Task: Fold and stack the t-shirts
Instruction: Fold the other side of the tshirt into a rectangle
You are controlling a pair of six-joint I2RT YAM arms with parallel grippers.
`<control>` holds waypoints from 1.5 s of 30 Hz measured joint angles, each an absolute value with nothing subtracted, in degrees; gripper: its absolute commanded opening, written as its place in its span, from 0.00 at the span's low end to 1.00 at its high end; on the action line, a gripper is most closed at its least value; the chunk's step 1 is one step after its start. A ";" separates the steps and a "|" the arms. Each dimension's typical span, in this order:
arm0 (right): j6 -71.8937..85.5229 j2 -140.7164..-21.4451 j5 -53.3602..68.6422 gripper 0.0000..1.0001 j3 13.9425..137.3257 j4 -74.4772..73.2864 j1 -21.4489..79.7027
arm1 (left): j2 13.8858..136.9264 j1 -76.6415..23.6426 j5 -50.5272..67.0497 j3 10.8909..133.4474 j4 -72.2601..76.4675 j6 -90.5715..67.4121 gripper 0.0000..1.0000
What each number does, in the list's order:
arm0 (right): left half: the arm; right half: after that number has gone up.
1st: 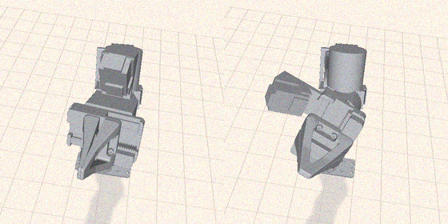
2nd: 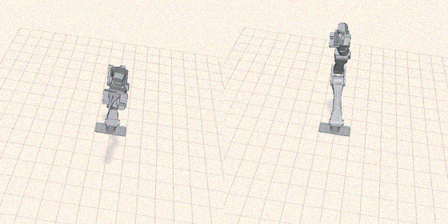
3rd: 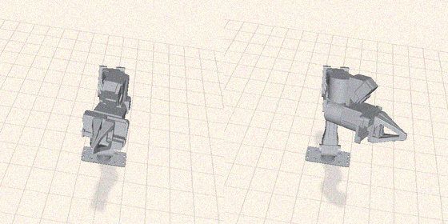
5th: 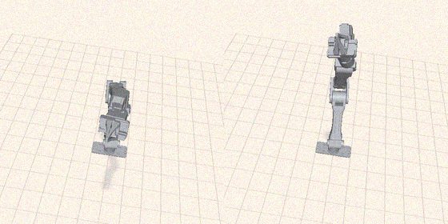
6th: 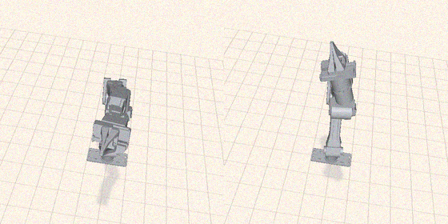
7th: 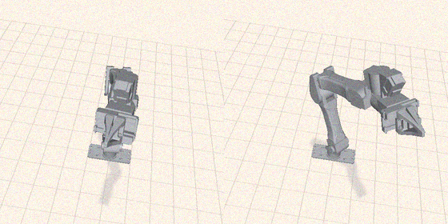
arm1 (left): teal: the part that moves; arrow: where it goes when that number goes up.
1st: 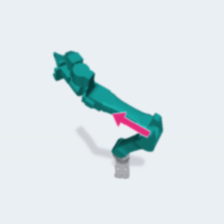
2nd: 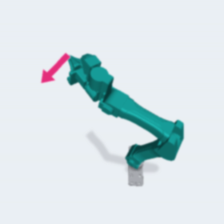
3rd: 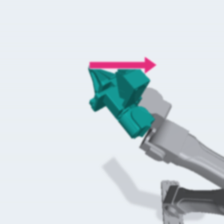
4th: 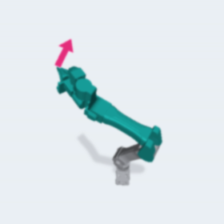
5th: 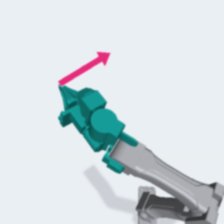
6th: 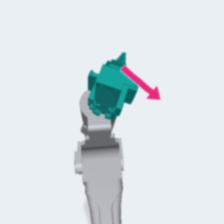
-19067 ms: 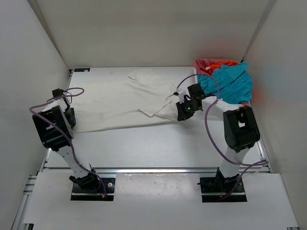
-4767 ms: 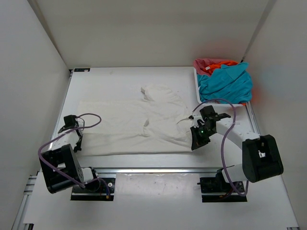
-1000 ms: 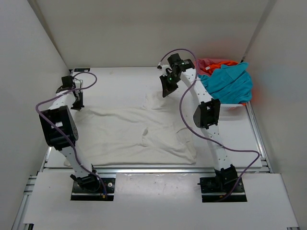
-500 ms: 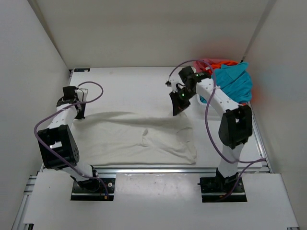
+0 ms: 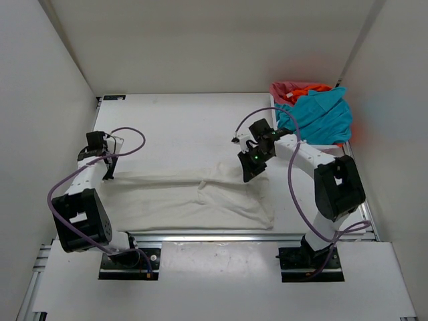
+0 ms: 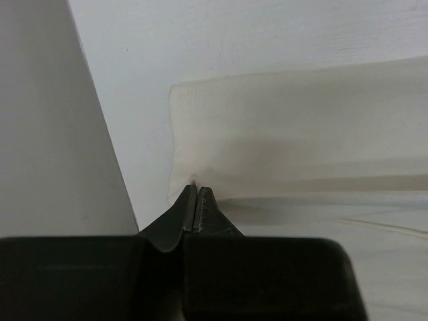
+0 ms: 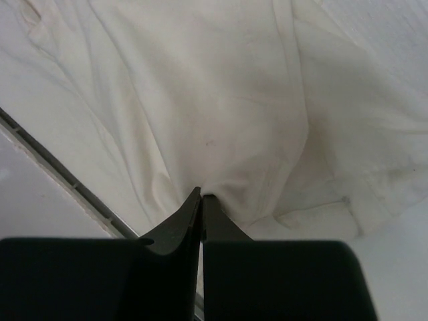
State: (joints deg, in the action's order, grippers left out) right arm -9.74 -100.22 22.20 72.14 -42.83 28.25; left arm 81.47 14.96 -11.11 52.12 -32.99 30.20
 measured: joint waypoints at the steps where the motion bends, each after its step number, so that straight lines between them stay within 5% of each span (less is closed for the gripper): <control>1: -9.72 -99.02 22.20 0.00 70.94 -42.17 28.10 | 81.06 14.74 -11.77 51.64 -32.97 30.72 0.00; 19: -9.76 -87.90 22.59 0.00 62.11 -35.46 28.84 | 79.90 13.41 -16.29 53.98 -32.47 30.85 0.00; 31: -13.82 -86.54 21.41 0.00 50.48 -33.28 32.91 | 77.03 13.50 -20.38 39.81 -31.18 36.07 0.00; 34: -14.06 -86.37 21.23 0.11 50.43 -32.75 32.99 | 76.99 13.23 -20.86 39.13 -30.33 36.88 0.01; 39: -14.24 -84.73 20.67 0.42 49.67 -32.77 34.22 | 76.60 13.02 -21.98 38.70 -28.29 38.13 0.18; 42: -13.89 -83.15 21.08 0.48 49.58 -33.56 33.26 | 76.27 12.99 -22.59 38.70 -28.38 38.76 0.39; 45: -12.95 -80.44 21.58 0.50 49.60 -34.54 29.93 | 75.50 13.10 -23.16 39.09 -30.48 38.68 0.47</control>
State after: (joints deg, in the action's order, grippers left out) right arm -12.95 -80.44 21.58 49.60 -34.54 29.93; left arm 75.50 13.10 -23.16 39.09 -30.48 38.68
